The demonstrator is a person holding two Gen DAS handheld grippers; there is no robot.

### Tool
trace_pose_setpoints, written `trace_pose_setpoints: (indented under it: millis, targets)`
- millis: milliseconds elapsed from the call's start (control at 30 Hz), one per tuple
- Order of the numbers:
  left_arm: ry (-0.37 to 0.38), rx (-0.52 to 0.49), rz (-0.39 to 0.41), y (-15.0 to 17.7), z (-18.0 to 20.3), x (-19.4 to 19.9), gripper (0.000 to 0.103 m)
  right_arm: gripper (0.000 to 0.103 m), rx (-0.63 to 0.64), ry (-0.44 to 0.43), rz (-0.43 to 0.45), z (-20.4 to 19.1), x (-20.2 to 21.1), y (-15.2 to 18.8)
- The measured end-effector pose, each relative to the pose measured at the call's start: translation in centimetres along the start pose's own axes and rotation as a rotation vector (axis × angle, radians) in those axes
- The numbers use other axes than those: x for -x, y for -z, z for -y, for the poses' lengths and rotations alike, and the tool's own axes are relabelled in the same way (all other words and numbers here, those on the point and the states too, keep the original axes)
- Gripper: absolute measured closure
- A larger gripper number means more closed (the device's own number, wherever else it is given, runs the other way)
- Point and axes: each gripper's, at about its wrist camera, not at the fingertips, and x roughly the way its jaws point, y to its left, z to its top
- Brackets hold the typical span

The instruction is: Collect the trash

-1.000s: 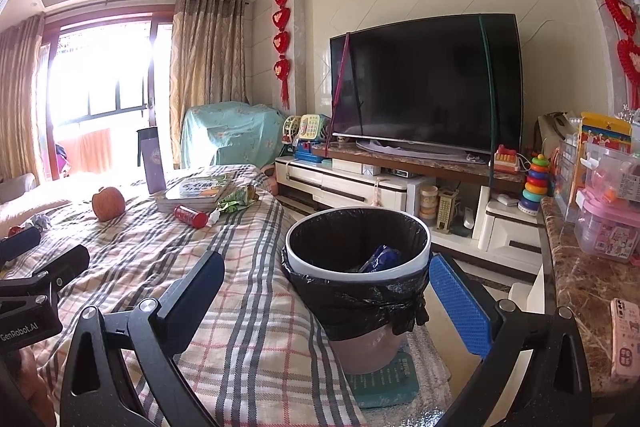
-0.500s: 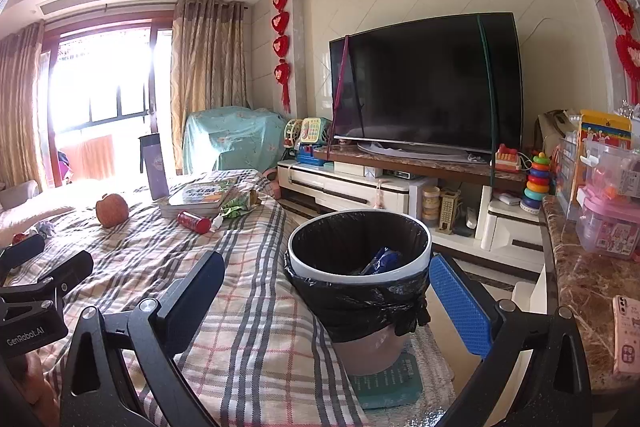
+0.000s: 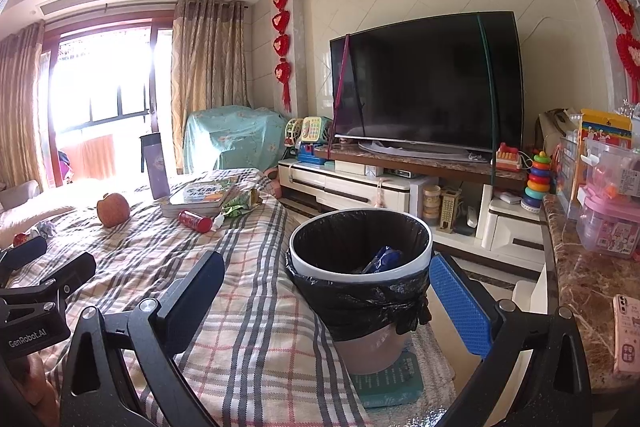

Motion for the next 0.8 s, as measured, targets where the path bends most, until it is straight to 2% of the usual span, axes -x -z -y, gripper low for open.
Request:
trace_pose_setpoints:
  millis: [800]
  targets:
    - [0.002, -0.002, 0.000, 0.13, 0.11, 0.01, 0.000, 0.000, -0.003, -0.008, -0.005, -0.30, -0.22, 0.25]
